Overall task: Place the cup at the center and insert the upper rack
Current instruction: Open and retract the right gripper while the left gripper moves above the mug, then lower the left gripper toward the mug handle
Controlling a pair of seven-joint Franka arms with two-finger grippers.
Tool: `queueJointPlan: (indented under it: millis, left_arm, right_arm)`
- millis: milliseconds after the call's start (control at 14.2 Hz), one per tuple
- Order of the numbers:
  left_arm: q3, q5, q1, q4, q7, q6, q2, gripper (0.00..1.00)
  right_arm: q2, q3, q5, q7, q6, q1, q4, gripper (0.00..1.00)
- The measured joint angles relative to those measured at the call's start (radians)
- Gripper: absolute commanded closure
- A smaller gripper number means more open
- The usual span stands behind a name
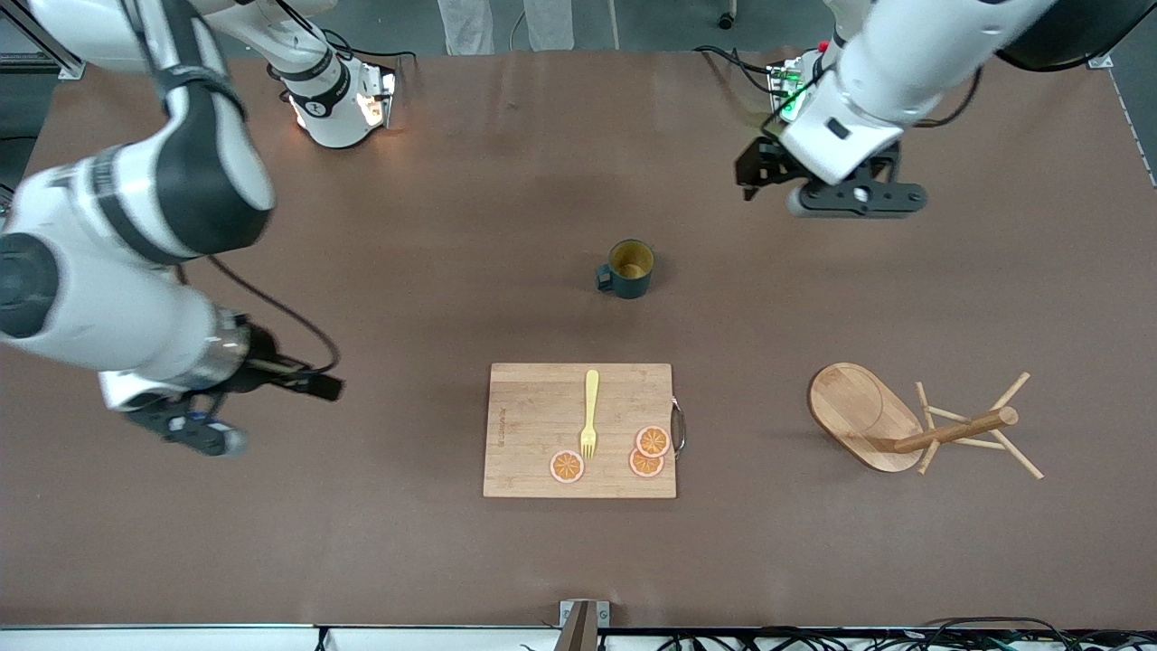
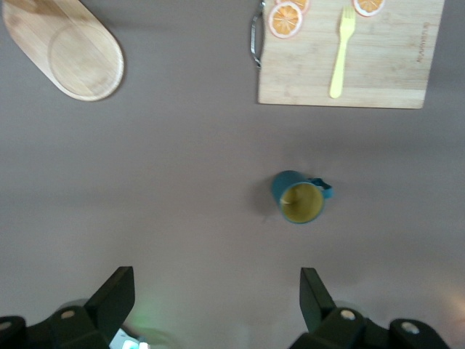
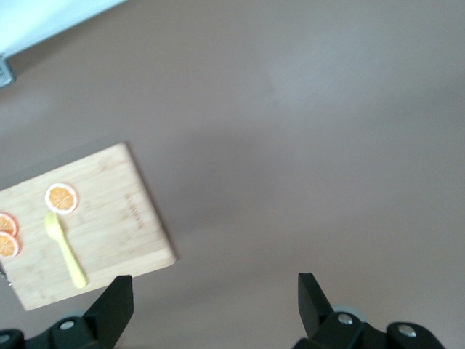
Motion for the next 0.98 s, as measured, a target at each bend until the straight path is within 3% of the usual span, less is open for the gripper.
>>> queueJointPlan:
  millis: [421, 632, 983]
  left_arm:
    - [-0.201, 0.052, -0.079, -0.077, -0.387, 0.178, 0.023, 0.0]
    - [-0.21, 0.139, -0.191, -0.095, -0.565, 0.252, 0.078, 0.0]
    - [-0.21, 0.336, -0.38, -0.098, -0.876, 0.349, 0.223, 0.0]
  right_arm:
    - [-0.082, 0.001, -0.015, -0.181, -0.023, -0.16, 0.0, 0.0]
    - [-0.138, 0.0, -0.02, -0.314, -0.031, -0.223, -0.028, 0.0]
    - [-0.261, 0.001, -0.02, -0.526, 0.064, -0.319, -0.197, 0.0]
